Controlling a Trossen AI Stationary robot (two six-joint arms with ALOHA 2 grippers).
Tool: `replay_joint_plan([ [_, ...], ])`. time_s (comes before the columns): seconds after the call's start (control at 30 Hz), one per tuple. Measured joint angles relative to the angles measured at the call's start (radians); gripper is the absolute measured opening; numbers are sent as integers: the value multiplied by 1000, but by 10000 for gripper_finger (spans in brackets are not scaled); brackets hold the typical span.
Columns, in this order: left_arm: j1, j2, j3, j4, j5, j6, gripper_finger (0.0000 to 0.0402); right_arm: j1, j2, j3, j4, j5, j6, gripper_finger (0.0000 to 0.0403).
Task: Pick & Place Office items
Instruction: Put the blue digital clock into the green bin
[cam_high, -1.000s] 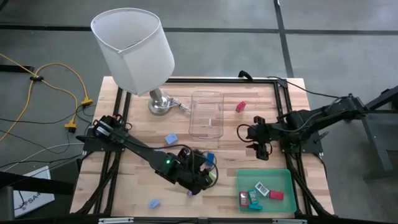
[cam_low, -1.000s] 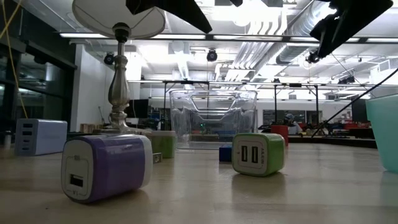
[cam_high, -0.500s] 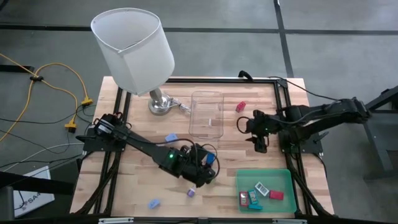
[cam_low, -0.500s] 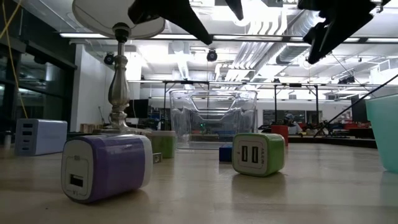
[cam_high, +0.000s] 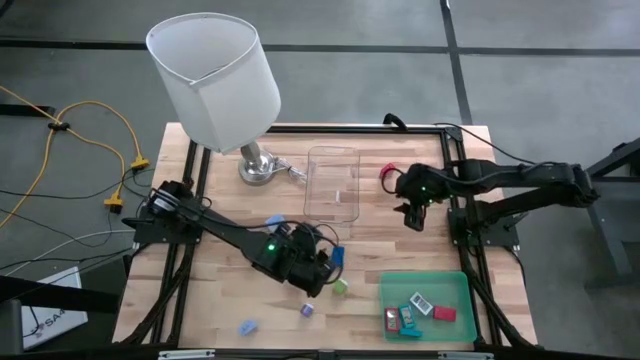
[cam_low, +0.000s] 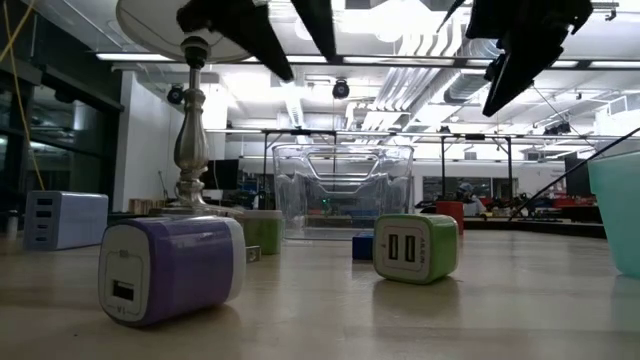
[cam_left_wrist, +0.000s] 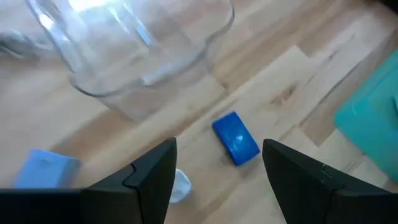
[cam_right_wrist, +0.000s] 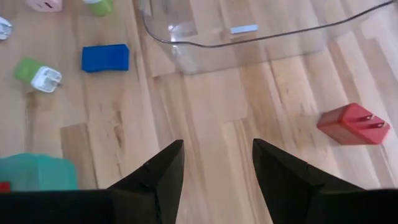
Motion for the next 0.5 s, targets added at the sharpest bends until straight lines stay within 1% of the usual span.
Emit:
replay_joint_plan([
  [0.13, -28, -37, 0, -64, -44, -3, 232, -32, 0, 0, -1, -60, -13, 178],
  [0.23, -54, -45, 0, -138, -105, -30, 232, -48, 0, 0, -1, -69, -17, 178],
  [0.3, -64, -45, 0, -223, -136, -88, 232, -59, 0, 0, -1, -69, -22, 178],
  [0.43, -77, -41, -11, -374, -148, -218, 232, -79, 0, 0, -1, -69, -22, 178],
  [0.5, -89, -39, -17, -422, -148, -267, 232, -84, 0, 0, -1, -69, -14, 178],
])
